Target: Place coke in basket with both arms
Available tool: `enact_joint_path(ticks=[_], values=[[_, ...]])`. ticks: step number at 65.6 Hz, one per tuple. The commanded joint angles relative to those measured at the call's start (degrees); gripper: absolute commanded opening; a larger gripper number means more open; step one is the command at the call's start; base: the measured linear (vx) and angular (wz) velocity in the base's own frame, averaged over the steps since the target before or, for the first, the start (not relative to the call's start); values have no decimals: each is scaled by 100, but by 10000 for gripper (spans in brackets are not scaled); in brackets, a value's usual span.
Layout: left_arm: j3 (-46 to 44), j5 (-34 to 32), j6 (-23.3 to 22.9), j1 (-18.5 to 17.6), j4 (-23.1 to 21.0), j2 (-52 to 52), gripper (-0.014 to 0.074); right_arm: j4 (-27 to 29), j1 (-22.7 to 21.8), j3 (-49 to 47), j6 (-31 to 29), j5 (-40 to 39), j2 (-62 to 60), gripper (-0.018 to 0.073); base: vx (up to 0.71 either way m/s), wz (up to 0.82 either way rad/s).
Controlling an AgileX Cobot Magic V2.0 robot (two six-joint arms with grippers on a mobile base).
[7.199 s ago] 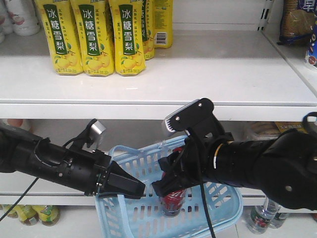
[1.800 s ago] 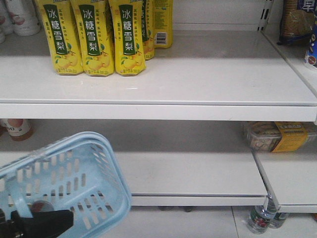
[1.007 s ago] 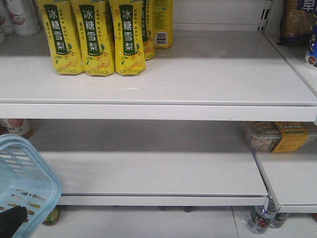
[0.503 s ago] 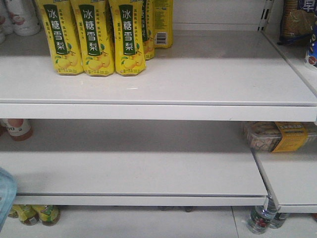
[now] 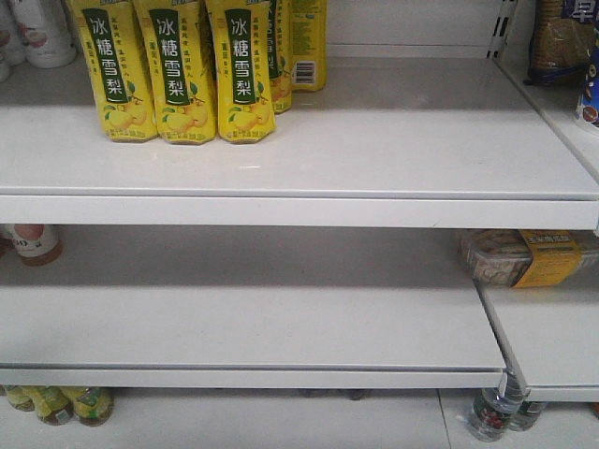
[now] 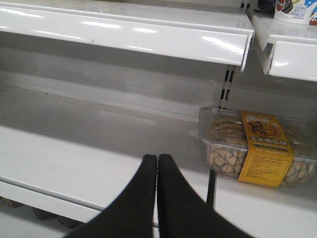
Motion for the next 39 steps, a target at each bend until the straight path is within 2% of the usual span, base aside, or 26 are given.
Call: enact_joint_path(ticks=[1, 39], values=[[14, -573, 206, 86, 368, -128, -6, -153, -31, -155, -7, -353, 120, -9, 0, 0], [14, -255, 100, 107, 445, -543, -6, -153, -31, -155, -7, -353, 120, -9, 0, 0]])
